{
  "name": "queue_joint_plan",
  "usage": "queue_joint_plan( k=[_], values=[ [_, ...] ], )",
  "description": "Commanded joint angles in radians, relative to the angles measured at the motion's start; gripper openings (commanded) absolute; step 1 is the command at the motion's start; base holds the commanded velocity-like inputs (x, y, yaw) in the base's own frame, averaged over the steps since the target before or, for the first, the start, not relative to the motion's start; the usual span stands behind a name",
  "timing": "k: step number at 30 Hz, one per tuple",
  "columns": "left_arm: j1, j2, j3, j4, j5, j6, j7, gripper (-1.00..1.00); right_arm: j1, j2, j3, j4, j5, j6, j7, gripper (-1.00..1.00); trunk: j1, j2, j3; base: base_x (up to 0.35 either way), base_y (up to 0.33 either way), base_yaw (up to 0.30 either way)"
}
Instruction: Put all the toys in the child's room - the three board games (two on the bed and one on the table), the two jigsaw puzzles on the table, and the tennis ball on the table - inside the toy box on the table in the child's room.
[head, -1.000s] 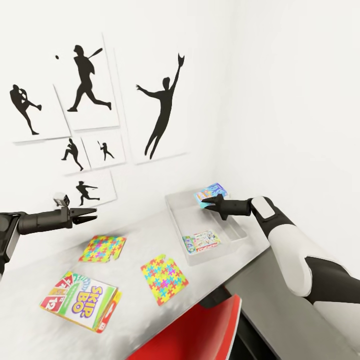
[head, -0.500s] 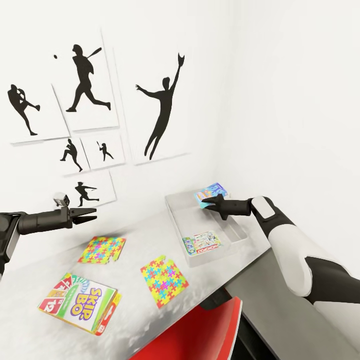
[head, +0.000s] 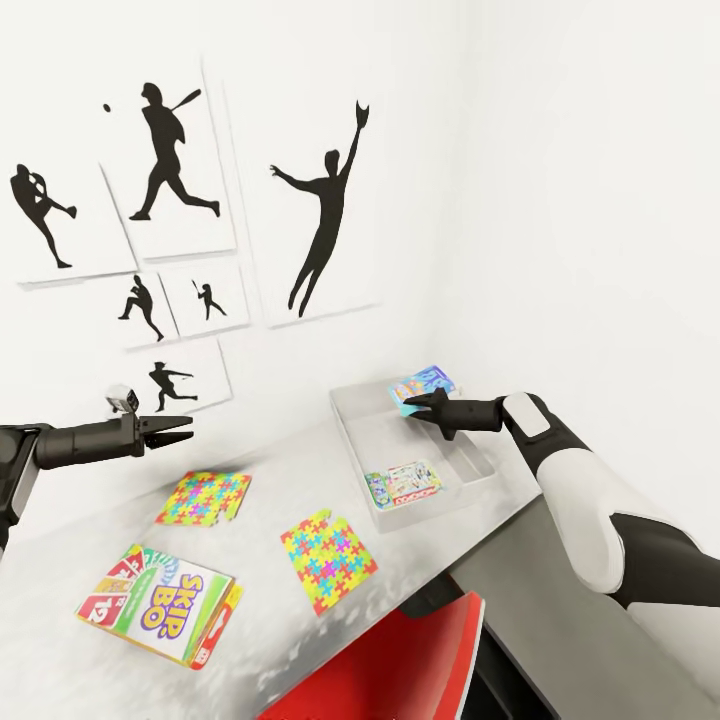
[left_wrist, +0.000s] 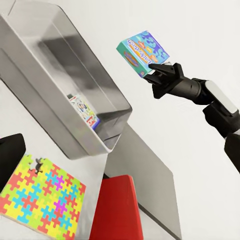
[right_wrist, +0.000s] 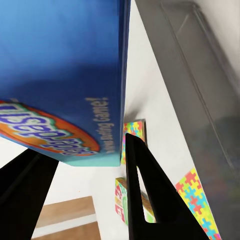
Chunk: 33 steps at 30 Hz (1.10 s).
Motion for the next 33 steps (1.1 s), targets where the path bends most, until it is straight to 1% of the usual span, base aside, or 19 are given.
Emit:
queue_joint_plan(
  k=[1,7,13,18,20,23,25,27,29,31,33],
  values=[
    [-0.001,0.000,0.000,0.000,0.000,0.011,-0.003,1.00,-0.001,0.001,-0.007,0.000,0.009,0.005,0.007,-1.00,0.000,-0.002,-0.003,0.000,0.000,0.000],
    [-0.001,0.000,0.000,-0.005,0.000,0.011,-0.003,1.00,-0.002,0.007,-0.008,0.000,0.007,0.005,0.007,-1.00,0.000,-0.002,-0.013,0.000,0.000,0.000],
    [-0.001,-0.002,0.001,-0.079,0.002,0.013,-0.003,1.00,-0.007,0.018,-0.010,0.000,0.007,0.005,0.007,-1.00,0.000,-0.002,-0.023,0.000,0.000,0.000],
    [-0.001,-0.003,0.001,-0.104,0.002,0.014,-0.003,1.00,-0.011,0.020,-0.010,-0.005,0.007,0.005,0.007,-1.00,0.000,-0.002,-0.031,0.000,0.000,0.000],
    [-0.001,-0.006,0.001,-0.110,0.003,0.014,-0.003,1.00,-0.011,0.021,-0.010,-0.022,0.007,0.005,0.008,-1.00,0.000,-0.002,-0.034,0.000,0.000,0.000],
    [-0.001,-0.015,0.000,-0.124,0.028,0.014,-0.003,1.00,-0.011,0.025,-0.010,-0.038,0.007,0.005,0.008,-1.00,0.000,-0.002,-0.039,0.000,0.000,0.000],
    [-0.001,-0.019,-0.002,-0.130,0.062,0.014,-0.003,1.00,-0.011,0.030,-0.010,-0.051,0.007,0.005,0.009,-1.00,0.000,-0.002,-0.042,0.000,0.000,0.000],
    [-0.002,-0.020,-0.003,-0.133,0.080,0.014,-0.003,1.00,-0.011,0.034,-0.010,-0.060,0.007,0.005,0.009,-1.00,0.000,-0.002,-0.046,0.000,0.000,0.000],
    [-0.002,-0.021,-0.004,-0.137,0.092,0.014,-0.003,1.00,-0.011,0.036,-0.009,-0.072,0.007,0.005,0.009,-1.00,0.000,-0.002,-0.049,0.000,0.000,0.000],
    [-0.002,-0.021,-0.004,-0.145,0.097,0.014,-0.003,1.00,-0.012,0.039,-0.009,-0.084,0.007,0.005,0.009,-1.00,0.000,-0.002,-0.052,0.000,-0.002,0.000],
    [-0.002,-0.021,-0.002,-0.155,0.099,0.014,-0.003,1.00,-0.012,0.047,-0.009,-0.100,0.007,0.005,0.009,-1.00,0.000,-0.002,-0.055,0.000,-0.024,0.000]
  ],
)
